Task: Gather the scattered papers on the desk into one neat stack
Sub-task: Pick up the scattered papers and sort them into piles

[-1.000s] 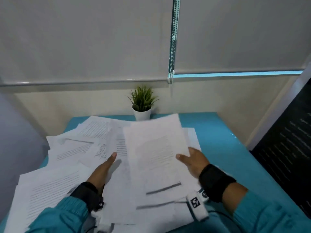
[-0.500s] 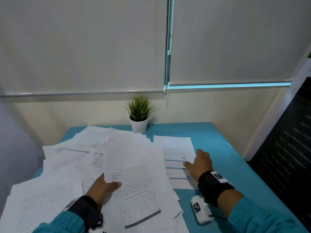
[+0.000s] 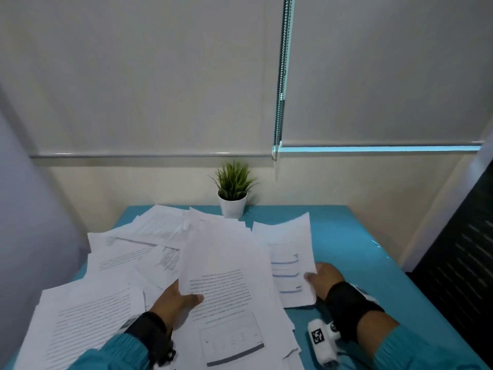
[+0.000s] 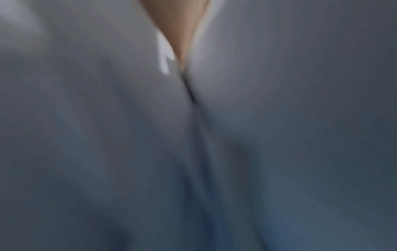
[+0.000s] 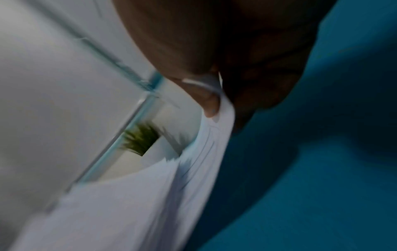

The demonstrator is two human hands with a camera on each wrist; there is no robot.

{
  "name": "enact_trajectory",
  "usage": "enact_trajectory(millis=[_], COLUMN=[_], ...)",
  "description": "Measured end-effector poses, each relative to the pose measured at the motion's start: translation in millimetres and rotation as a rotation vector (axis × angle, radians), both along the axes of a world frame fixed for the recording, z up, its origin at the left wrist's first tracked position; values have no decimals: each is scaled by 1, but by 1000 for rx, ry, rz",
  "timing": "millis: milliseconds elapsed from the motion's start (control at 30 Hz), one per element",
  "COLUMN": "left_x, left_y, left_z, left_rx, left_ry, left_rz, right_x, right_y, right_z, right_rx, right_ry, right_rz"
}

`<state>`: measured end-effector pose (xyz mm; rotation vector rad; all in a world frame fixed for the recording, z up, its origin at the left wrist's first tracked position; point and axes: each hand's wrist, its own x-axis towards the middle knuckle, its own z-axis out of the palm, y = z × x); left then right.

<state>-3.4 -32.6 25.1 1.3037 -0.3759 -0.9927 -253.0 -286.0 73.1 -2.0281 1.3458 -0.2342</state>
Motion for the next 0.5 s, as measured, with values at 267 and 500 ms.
enact_trajectory(millis=[267,500], left_x=[-4,-24], left_y=[-11,-15], left_z=[16,29], left_rx=[-55,16], left_ry=[26,77], left_rz=[25,5], right_x=[-31,-6], right_y=[-32,13], right_z=[55,13], right_rx=[-265,72], right_ry=[-466,-306], right_rz=[-386,58])
